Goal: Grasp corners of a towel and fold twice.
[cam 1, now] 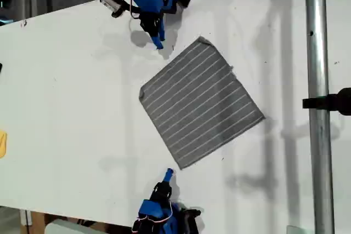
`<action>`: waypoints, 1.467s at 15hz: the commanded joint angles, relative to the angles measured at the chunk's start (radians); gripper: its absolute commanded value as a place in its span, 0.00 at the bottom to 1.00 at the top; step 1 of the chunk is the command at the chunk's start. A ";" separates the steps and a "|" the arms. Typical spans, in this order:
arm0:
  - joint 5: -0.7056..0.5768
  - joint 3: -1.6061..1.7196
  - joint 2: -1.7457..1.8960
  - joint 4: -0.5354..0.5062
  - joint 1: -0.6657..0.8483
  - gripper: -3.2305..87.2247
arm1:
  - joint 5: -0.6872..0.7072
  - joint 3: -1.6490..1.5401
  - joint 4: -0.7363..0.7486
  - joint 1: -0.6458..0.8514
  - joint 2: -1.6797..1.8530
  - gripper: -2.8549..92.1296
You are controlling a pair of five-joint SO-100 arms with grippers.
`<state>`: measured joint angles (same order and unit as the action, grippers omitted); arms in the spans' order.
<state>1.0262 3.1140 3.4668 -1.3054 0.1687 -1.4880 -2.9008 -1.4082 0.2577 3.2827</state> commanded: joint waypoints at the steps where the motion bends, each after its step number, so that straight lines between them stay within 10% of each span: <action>1: 0.658 0.005 0.006 0.006 0.072 0.02 | 0.011 0.014 0.025 0.041 0.008 0.03; 22: 0.752 -0.037 0.006 0.061 -0.021 0.00 | 0.020 0.043 0.026 0.005 0.008 0.03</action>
<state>1.7733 3.1017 3.4668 -1.2640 0.1672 -1.4818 -2.9008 -1.4021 0.2715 3.2873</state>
